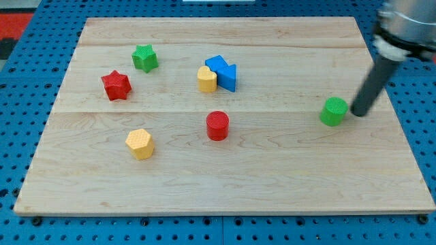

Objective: Move the green circle into the yellow heart

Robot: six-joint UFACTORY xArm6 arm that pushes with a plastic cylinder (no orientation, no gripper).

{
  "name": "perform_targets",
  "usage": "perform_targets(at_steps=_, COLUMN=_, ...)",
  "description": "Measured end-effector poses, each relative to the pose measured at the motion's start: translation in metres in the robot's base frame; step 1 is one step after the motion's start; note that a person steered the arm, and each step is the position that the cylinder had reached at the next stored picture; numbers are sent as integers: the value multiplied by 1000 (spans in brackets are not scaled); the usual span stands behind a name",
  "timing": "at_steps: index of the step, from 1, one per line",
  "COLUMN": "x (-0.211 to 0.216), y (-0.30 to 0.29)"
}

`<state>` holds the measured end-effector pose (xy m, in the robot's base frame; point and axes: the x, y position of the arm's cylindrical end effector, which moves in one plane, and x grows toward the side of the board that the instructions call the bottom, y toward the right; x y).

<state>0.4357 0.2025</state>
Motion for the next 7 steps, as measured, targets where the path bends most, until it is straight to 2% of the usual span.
perform_targets(at_steps=1, x=-9, y=-68)
perform_targets(at_steps=2, x=-5, y=-20)
perform_targets(at_steps=3, x=42, y=0)
perform_targets(at_steps=4, x=36, y=-59)
perform_targets(at_steps=6, x=-16, y=-151)
perform_targets(at_steps=7, x=17, y=-134)
